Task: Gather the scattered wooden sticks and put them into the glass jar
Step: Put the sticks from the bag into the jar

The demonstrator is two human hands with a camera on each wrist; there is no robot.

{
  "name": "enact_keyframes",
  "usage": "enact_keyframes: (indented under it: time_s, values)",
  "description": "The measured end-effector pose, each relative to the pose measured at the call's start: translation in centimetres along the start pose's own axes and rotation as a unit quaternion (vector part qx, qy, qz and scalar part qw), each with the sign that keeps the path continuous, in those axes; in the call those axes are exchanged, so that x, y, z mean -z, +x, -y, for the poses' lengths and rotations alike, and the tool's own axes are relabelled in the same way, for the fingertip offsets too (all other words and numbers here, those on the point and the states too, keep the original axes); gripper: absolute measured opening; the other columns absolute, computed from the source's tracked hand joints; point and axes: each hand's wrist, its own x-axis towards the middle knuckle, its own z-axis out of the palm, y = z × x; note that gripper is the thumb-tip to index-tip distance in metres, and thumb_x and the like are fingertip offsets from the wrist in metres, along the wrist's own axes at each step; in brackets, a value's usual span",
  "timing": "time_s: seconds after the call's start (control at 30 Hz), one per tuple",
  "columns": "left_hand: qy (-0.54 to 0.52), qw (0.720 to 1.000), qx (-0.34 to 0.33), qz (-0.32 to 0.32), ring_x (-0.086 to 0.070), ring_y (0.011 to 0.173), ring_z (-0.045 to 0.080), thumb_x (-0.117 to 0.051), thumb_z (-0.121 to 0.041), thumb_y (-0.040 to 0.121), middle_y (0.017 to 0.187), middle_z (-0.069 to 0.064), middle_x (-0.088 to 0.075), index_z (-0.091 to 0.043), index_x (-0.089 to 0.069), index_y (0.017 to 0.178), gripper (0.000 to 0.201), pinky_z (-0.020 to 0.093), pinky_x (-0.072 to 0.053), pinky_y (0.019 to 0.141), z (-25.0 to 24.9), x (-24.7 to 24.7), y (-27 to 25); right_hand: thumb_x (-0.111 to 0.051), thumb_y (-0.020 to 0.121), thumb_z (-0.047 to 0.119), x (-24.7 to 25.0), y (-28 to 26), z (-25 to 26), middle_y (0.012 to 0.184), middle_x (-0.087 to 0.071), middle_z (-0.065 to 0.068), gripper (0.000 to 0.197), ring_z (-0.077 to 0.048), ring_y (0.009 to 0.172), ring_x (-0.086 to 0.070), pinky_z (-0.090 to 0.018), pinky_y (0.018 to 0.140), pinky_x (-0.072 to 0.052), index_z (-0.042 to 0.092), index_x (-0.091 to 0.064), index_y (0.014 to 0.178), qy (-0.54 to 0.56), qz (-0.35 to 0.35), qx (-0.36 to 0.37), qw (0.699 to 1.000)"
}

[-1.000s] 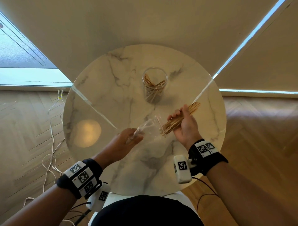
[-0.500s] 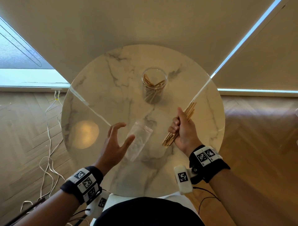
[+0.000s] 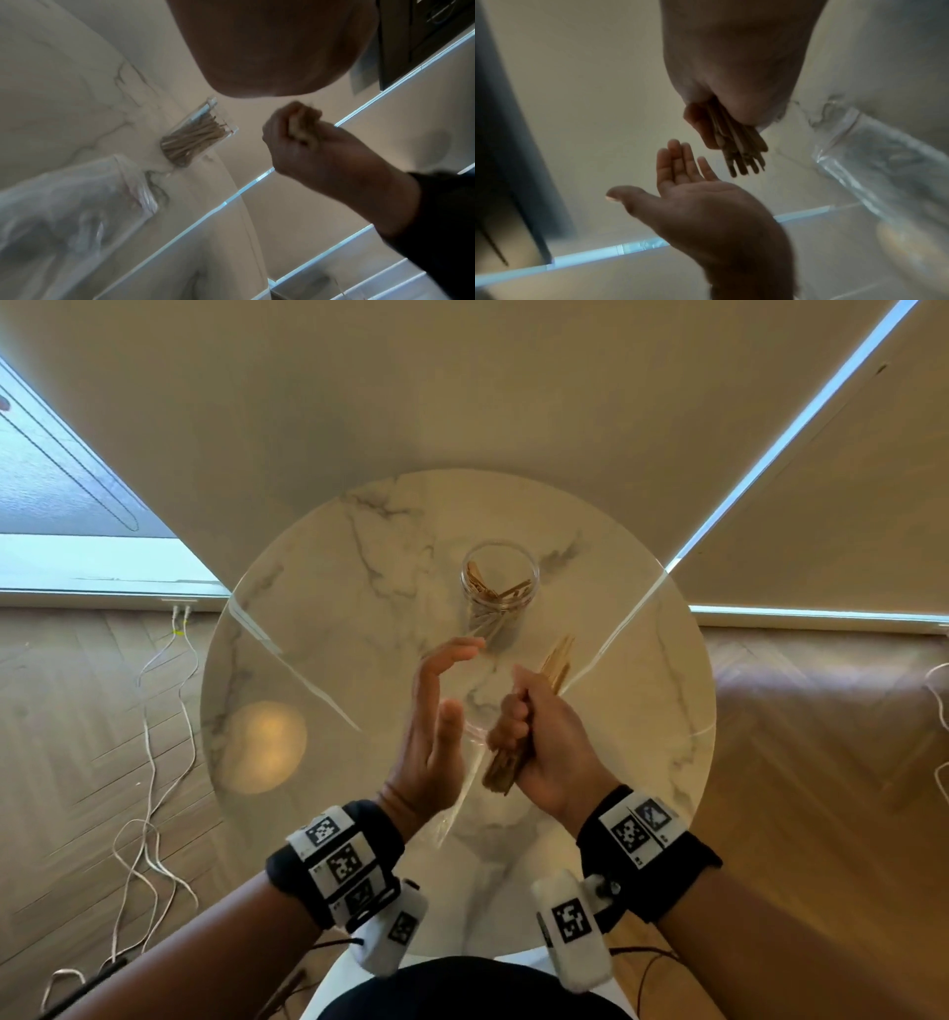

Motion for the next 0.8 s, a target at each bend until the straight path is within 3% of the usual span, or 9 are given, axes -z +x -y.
enact_keyframes:
  time_s: [0.07,0.13,0.2,0.3,0.53,0.6,0.67,0.73,0.8]
  values:
    - [-0.022,0.999,0.025,0.037,-0.051,0.136,0.019,-0.019,-0.068,0.105,0.141,0.010,-0.056,-0.003,-0.049,0.137,0.079,0.036,-0.039,0.116,0.0,0.7,1.8,-0.059,0.100,0.021,0.9,-0.4,-0.5,0.054,-0.041,0.002,0.028,-0.010,0.043,-0.034,-0.024,0.044,-0.035,0.018,-0.048,0.074,-0.125,0.028,-0.021,0.991]
    - [-0.036,0.995,0.056,0.075,-0.049,0.141,0.015,-0.016,-0.073,0.102,0.147,0.010,-0.054,0.001,-0.048,0.143,0.091,0.028,-0.035,0.117,0.0,0.9,3.8,-0.059,0.102,0.020,1.4,-1.0,-1.0,0.056,-0.044,0.000,0.024,-0.012,0.043,-0.035,-0.025,0.044,-0.034,0.015,-0.049,0.080,-0.255,0.079,-0.031,0.963]
    - [-0.042,0.980,0.117,0.153,-0.047,0.144,0.008,-0.011,-0.085,0.093,0.151,0.002,-0.055,-0.005,-0.050,0.148,0.104,0.027,-0.033,0.121,-0.2,0.9,5.1,-0.059,0.102,0.018,1.3,-1.2,-1.3,0.057,-0.045,-0.003,0.021,-0.012,0.042,-0.037,-0.024,0.043,-0.034,0.011,-0.050,0.084,-0.349,0.115,-0.023,0.930]
    - [-0.041,0.931,0.214,0.293,-0.050,0.143,0.005,-0.006,-0.097,0.078,0.149,-0.006,-0.060,-0.018,-0.059,0.145,0.116,0.041,-0.029,0.127,-0.4,0.8,5.7,-0.061,0.100,0.018,1.1,-0.6,-0.9,0.056,-0.042,-0.003,0.015,-0.013,0.043,-0.035,-0.026,0.044,-0.032,0.010,-0.054,0.090,-0.402,0.108,0.011,0.909]
    - [0.014,0.899,0.236,0.369,-0.022,0.157,0.005,0.002,-0.091,0.082,0.167,-0.009,-0.035,-0.036,-0.044,0.155,0.102,0.042,-0.008,0.130,0.1,0.8,6.0,-0.061,0.099,0.033,1.7,0.9,0.3,0.054,-0.046,0.003,0.026,-0.012,0.043,-0.037,-0.028,0.045,-0.035,0.009,-0.057,0.091,-0.497,0.103,0.009,0.861]
    - [-0.002,0.920,0.217,0.326,-0.031,0.155,0.008,-0.001,-0.088,0.087,0.163,-0.007,-0.043,-0.032,-0.048,0.153,0.099,0.038,-0.017,0.127,0.8,1.1,6.3,-0.059,0.100,0.044,1.6,1.3,1.4,0.057,-0.050,0.003,0.034,-0.012,0.046,-0.044,-0.028,0.050,-0.042,0.012,-0.059,0.087,-0.538,0.099,0.036,0.836]
    - [-0.005,0.956,0.197,0.219,-0.050,0.142,0.011,-0.013,-0.077,0.098,0.148,-0.002,-0.060,-0.024,-0.059,0.144,0.083,0.037,-0.034,0.121,1.9,1.7,6.9,-0.057,0.099,0.050,1.1,1.8,3.3,0.062,-0.055,0.004,0.039,-0.010,0.053,-0.050,-0.027,0.059,-0.047,0.016,-0.061,0.081,-0.552,0.055,0.075,0.829]
    - [0.038,0.976,0.182,0.115,-0.060,0.126,0.011,-0.036,-0.049,0.106,0.132,0.000,-0.067,-0.020,-0.063,0.133,0.049,0.038,-0.046,0.110,2.9,2.2,7.9,-0.054,0.099,0.054,0.4,2.6,6.0,0.062,-0.054,0.006,0.042,-0.006,0.054,-0.049,-0.027,0.065,-0.045,0.020,-0.058,0.074,-0.523,0.015,0.127,0.843]
    - [0.115,0.972,0.181,0.095,-0.059,0.121,0.009,-0.053,-0.020,0.103,0.131,-0.003,-0.062,-0.022,-0.058,0.134,0.031,0.037,-0.048,0.108,3.6,2.8,9.0,-0.050,0.100,0.054,-0.6,3.7,9.0,0.062,-0.051,0.006,0.047,-0.005,0.055,-0.046,-0.028,0.069,-0.041,0.020,-0.053,0.068,-0.494,0.014,0.196,0.847]
